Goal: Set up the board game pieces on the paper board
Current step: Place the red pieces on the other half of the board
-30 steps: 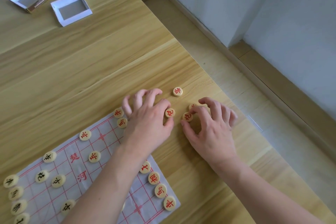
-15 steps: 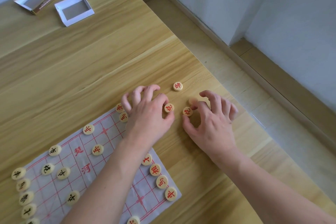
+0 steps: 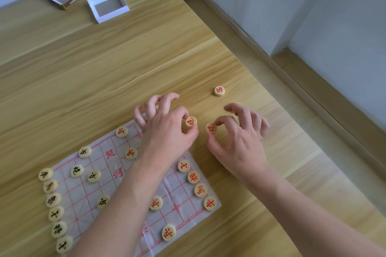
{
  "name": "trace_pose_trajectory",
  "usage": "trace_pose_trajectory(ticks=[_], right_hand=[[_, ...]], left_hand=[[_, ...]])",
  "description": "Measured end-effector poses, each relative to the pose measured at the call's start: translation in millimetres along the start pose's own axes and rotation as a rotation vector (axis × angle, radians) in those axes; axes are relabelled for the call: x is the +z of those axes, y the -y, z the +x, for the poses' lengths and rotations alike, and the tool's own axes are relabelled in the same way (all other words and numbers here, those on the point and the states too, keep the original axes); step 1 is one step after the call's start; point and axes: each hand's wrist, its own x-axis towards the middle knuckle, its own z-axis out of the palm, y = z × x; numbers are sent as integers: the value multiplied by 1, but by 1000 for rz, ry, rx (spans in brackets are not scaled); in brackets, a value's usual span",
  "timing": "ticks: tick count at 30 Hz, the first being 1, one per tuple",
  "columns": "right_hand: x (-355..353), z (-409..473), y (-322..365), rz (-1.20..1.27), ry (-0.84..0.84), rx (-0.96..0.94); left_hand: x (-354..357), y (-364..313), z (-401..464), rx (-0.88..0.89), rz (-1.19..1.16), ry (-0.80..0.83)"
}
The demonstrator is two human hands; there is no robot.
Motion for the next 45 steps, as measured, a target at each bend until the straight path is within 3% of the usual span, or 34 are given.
trace_pose_trajectory(ticks=[22,45], right_hand=[[29,-20,82,-37,127,-137],[39,-16,89,-67,207,-181]], left_hand=[[-25,96,-57,-245,62,-111],[-10,100,-41,-274,89,-103]])
